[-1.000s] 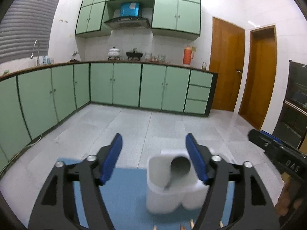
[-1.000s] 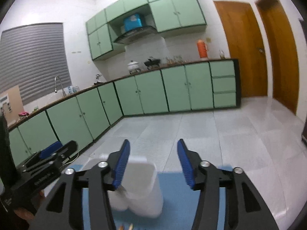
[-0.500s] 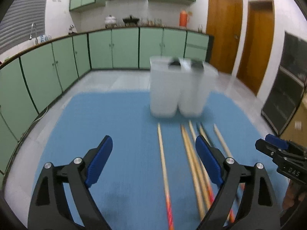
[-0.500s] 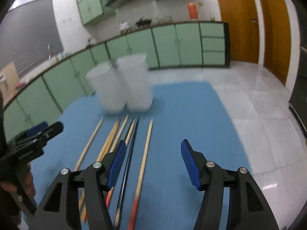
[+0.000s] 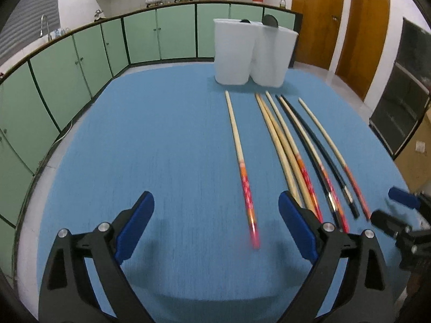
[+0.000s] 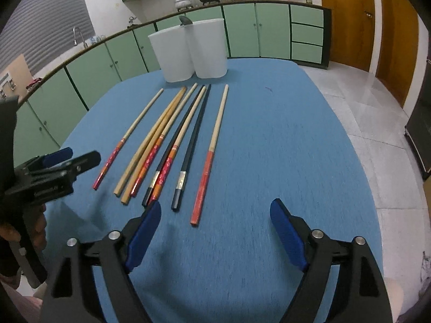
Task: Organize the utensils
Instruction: 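Grasp the red-patterned chopstick with the left tool while the right tool grasps a red chopstick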
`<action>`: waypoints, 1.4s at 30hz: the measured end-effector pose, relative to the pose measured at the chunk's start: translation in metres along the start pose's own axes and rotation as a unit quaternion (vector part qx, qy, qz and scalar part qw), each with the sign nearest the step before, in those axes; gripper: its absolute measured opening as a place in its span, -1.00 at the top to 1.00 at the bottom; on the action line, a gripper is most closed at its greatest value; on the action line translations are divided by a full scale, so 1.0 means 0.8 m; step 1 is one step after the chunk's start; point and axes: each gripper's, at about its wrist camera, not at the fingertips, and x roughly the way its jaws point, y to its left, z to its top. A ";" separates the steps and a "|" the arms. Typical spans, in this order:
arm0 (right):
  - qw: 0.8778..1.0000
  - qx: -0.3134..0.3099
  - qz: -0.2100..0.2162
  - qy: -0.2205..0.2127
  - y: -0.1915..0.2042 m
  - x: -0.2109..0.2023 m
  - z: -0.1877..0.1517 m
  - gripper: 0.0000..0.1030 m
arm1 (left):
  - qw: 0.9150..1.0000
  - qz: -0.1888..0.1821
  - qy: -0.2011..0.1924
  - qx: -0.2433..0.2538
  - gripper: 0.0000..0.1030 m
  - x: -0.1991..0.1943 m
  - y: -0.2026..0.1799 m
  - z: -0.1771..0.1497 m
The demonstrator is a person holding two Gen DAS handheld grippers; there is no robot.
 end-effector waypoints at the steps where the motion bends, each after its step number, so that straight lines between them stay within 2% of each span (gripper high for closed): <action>1: 1.000 0.000 0.000 -0.001 -0.002 -0.002 -0.002 -0.56 | 1.000 0.002 0.004 0.004 -0.76 -0.001 0.000 -0.005; 2: 1.000 0.000 0.000 -0.002 -0.002 -0.003 -0.003 -0.52 | 1.000 0.002 0.007 0.005 -0.76 -0.001 -0.002 -0.004; 7: 1.000 -0.012 -0.005 0.005 0.004 0.001 -0.006 -0.01 | 1.000 0.001 0.013 0.009 -0.76 -0.005 -0.011 -0.015; 11: 1.000 -0.020 -0.001 0.012 0.011 0.006 -0.010 0.25 | 1.000 -0.007 0.016 0.015 -0.75 -0.004 -0.020 -0.018; 13: 1.000 -0.023 -0.001 0.011 0.014 0.007 -0.010 0.35 | 1.000 -0.010 0.019 0.016 -0.46 -0.002 -0.023 -0.019; 16: 1.000 -0.022 -0.001 0.012 0.017 0.011 -0.008 0.53 | 0.999 -0.018 0.031 0.014 -0.31 0.004 -0.026 -0.021; 20: 1.000 -0.016 -0.006 0.010 0.016 0.015 -0.007 0.64 | 0.999 -0.015 0.026 0.010 -0.24 0.007 -0.027 -0.021; 29: 1.000 -0.009 -0.015 0.001 0.011 0.021 -0.004 0.83 | 1.000 -0.010 0.022 0.003 0.06 0.012 -0.033 -0.016; 34: 1.000 -0.004 -0.018 -0.001 0.010 0.022 -0.002 0.87 | 1.000 -0.001 0.023 0.004 0.48 0.014 -0.033 -0.011; 38: 1.000 0.002 -0.015 0.000 0.008 0.021 -0.001 0.88 | 1.000 0.001 0.024 0.006 0.68 0.014 -0.034 -0.009; 40: 1.000 0.005 -0.015 0.001 0.007 0.022 0.000 0.88 | 1.000 0.000 0.025 0.005 0.90 0.014 -0.035 -0.008; 42: 1.000 0.007 -0.015 0.001 0.006 0.022 0.003 0.88 | 1.000 -0.003 0.028 0.001 0.90 0.014 -0.033 -0.007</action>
